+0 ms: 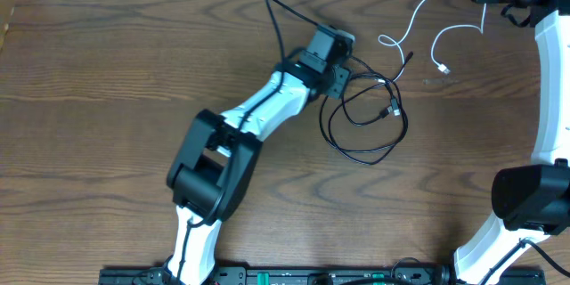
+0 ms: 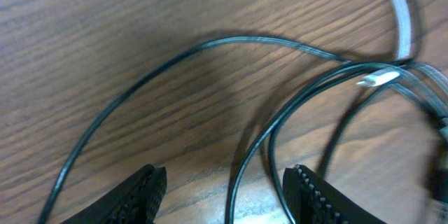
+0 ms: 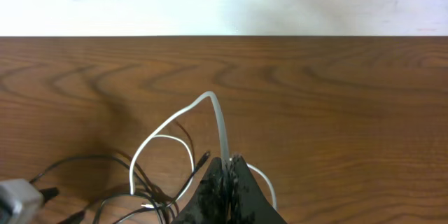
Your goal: Untangle cables
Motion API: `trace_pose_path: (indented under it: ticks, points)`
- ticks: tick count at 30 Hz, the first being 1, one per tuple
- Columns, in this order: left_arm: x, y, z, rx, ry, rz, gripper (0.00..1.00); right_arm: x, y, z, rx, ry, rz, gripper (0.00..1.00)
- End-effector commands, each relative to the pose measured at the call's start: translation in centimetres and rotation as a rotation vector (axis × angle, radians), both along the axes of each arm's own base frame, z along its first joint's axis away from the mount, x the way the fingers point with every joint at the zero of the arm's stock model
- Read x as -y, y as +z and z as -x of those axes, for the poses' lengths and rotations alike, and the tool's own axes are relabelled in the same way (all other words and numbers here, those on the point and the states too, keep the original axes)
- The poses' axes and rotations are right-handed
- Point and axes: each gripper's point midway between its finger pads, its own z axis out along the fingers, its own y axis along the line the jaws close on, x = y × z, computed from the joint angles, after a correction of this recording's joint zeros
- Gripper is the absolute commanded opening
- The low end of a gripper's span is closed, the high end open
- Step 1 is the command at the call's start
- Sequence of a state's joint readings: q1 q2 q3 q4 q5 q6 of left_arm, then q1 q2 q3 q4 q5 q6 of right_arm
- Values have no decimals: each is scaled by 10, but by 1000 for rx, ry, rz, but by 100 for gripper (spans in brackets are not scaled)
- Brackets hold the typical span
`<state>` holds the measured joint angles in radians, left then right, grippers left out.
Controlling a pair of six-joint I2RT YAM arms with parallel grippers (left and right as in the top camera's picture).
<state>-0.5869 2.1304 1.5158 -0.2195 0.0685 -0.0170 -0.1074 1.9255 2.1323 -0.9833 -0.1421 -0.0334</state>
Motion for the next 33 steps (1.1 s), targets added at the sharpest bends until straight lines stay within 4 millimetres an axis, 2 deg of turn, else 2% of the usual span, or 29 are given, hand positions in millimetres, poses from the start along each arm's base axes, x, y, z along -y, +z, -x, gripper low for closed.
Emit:
trace_pose_path:
  ticks: [1,11,20,25,33]
  points:
    - [-2,-8,-6,81,21,-117,56,6,-6,-4,-10,-13,19,1]
    - [1,-50,4,15,-13,-154,55,10,-6,-4,-9,-19,41,1]
    - [2,-51,7,10,-26,-162,54,13,-6,-4,-9,-25,41,1]
    - [19,-55,25,-39,-95,-126,53,14,-6,-4,-9,-27,41,1]
    - [22,-59,38,-88,-126,-126,53,14,-5,-4,-6,-22,47,1]
